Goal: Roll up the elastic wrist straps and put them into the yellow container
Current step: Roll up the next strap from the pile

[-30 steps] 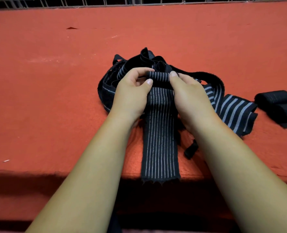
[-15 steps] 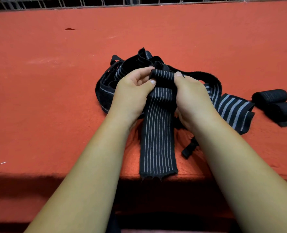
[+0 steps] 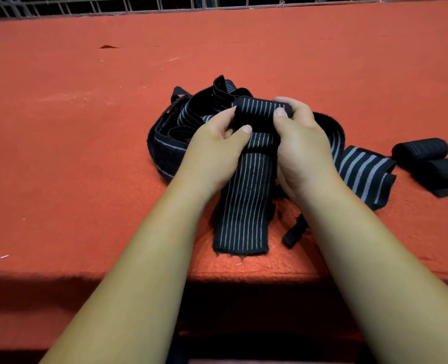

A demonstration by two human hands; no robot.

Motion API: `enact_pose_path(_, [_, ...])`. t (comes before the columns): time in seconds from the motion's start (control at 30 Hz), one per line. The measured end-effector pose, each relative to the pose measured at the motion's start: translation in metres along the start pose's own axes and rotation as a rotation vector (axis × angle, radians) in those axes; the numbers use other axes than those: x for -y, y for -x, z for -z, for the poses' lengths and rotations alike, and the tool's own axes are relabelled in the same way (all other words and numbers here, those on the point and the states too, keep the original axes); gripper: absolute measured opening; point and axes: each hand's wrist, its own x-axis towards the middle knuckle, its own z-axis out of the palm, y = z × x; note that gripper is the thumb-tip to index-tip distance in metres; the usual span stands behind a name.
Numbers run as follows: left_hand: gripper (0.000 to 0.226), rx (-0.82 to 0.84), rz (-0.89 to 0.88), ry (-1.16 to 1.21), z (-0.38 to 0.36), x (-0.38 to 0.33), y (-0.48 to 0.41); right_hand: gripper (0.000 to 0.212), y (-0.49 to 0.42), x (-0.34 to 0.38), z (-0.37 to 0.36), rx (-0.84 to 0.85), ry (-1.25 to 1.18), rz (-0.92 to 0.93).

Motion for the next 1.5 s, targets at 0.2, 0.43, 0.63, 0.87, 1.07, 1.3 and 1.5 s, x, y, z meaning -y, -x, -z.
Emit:
enact_pose_path(0.2, [0.03, 0.009, 0.006, 0.071, 0.003, 0.004, -0.001, 0.027, -0.001, -0.004, 0.006, 0.075, -0.139, -0.029])
enact_pose_path(0.43, [0.041, 0.139, 0.027, 0.223, 0.005, -0.002, 0.0, 0.033, -0.002, -0.001, 0.007, 0.073, -0.25, -0.08])
enact_pose_path(0.63, [0.048, 0.156, 0.048, 0.197, 0.002, -0.008, 0.005, 0.034, -0.002, -0.001, 0.008, 0.064, -0.246, -0.07])
enact_pose_path(0.87, [0.045, -0.056, 0.082, 0.059, 0.006, -0.003, -0.003, 0.033, -0.004, -0.004, 0.008, 0.06, -0.262, -0.08])
enact_pose_path(1.07, [0.024, -0.139, 0.068, 0.199, 0.005, 0.0, -0.001, 0.042, -0.002, -0.003, 0.007, 0.107, -0.227, -0.09])
enact_pose_path(1.3, [0.018, -0.136, 0.005, 0.207, 0.01, 0.0, -0.004, 0.036, -0.003, -0.003, 0.008, 0.072, -0.086, -0.084])
enact_pose_path(1.5, [0.031, -0.138, 0.012, 0.2, 0.011, 0.003, -0.005, 0.021, 0.0, -0.004, 0.007, 0.139, 0.002, -0.132])
